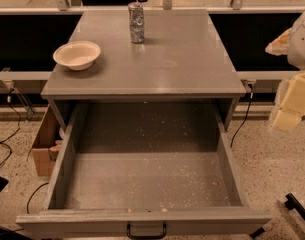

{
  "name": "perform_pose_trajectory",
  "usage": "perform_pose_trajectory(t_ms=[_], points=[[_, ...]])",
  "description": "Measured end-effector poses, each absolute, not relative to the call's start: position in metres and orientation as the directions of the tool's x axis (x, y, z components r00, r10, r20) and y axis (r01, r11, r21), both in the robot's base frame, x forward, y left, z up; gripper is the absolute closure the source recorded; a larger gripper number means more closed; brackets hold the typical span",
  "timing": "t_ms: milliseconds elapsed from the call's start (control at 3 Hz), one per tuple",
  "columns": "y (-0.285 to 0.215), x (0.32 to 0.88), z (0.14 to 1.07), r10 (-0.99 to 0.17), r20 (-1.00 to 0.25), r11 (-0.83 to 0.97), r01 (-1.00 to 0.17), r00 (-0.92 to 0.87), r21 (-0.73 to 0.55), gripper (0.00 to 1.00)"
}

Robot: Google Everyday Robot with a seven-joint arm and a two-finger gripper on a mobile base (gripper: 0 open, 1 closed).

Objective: Close top drawer

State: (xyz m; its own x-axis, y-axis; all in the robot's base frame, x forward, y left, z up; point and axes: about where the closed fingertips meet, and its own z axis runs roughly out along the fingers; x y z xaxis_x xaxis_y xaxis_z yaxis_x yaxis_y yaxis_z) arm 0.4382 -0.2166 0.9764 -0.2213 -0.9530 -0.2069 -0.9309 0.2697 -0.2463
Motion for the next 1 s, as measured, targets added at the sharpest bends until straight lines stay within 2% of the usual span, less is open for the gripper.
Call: perform_pose_trajectory(t_ms=[667,1000], points=[[-0.217,0.432,0.974,-0.955,-0.186,0.275,-0.925,-0.231,-0.263,0.0],[-0.21,0.397,0.941,-0.948,-0.159,0.31,-0.908,-0.274,-0.282,0.02]])
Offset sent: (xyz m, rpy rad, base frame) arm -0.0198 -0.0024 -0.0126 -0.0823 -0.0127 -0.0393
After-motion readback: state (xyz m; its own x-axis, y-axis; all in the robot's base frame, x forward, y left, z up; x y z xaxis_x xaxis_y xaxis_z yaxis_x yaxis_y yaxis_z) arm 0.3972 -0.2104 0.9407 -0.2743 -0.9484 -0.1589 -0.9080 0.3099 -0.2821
